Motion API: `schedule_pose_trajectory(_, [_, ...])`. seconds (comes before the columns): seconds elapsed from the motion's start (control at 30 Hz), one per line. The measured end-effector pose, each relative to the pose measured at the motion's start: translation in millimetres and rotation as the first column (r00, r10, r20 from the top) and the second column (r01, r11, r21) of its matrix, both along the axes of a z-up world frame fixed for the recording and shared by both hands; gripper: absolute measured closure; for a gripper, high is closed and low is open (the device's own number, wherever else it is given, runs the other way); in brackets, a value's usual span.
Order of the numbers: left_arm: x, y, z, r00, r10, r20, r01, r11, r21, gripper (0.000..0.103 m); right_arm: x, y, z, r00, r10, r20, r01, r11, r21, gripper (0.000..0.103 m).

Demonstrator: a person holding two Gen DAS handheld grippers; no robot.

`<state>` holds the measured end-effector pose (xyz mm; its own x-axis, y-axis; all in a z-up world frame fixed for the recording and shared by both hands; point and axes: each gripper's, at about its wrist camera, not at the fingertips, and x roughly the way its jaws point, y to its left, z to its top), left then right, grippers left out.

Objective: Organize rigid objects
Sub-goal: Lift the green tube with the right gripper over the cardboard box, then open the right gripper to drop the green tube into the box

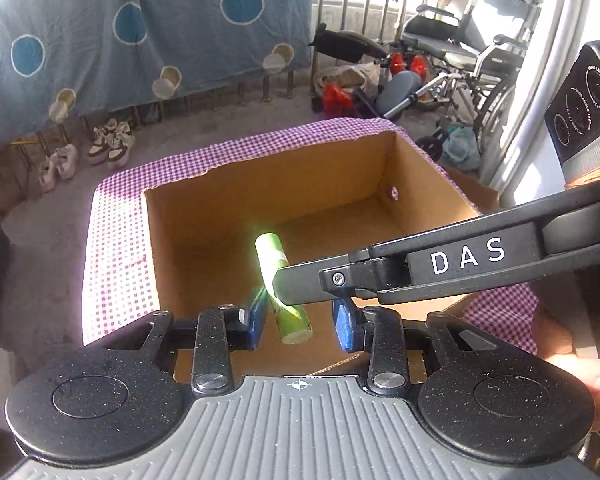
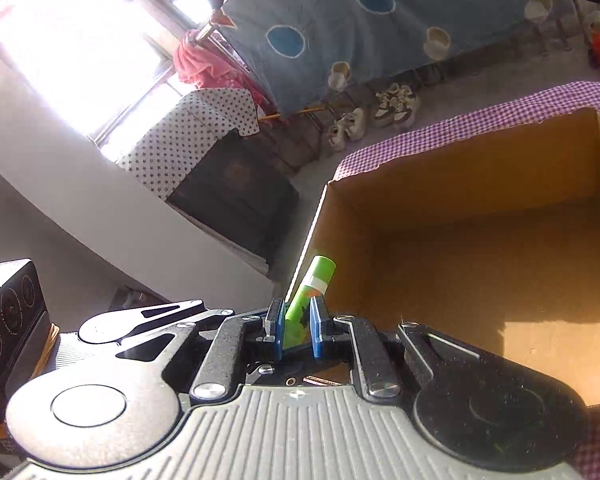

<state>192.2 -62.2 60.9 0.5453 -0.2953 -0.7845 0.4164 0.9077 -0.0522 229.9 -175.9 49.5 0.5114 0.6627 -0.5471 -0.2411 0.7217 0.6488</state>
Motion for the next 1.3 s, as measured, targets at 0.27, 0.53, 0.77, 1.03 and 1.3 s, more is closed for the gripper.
schedule_pose_trajectory(0.27, [41.1,9.9,-41.1,0.984,0.028,-0.177,-0.016,0.998,0.068,0.069,76.4,4.6,-69.0,0.962,0.008,-0.274,0.004,0.999,0.041,0.088])
schedule_pose_trajectory(0.53, [47.1,2.7,-45.7,0.977,0.041,-0.210,-0.013,0.991,0.135,0.064,98.7,14.0,-102.7,0.921,-0.007,-0.390,0.041,0.996,0.078,0.087])
schedule_pose_trajectory(0.77, [26.9,8.3,-20.0,0.988,0.042,-0.151,-0.026,0.994,0.103,0.057,77.9,2.4,-86.7,0.933,-0.025,-0.359,0.065,0.993,0.099,0.087])
schedule_pose_trajectory(1.03, [-27.9,18.2,28.6,1.000,0.002,-0.024,-0.002,1.000,-0.013,0.047,-20.0,-39.9,-31.6,0.985,-0.068,-0.156,0.087,0.989,0.120,0.087])
schedule_pose_trajectory(1.3, [-95.0,10.0,14.4,0.996,-0.068,0.050,0.073,0.993,-0.091,0.041,-135.5,-70.2,-27.0,0.992,-0.129,-0.003,0.129,0.991,0.044,0.086])
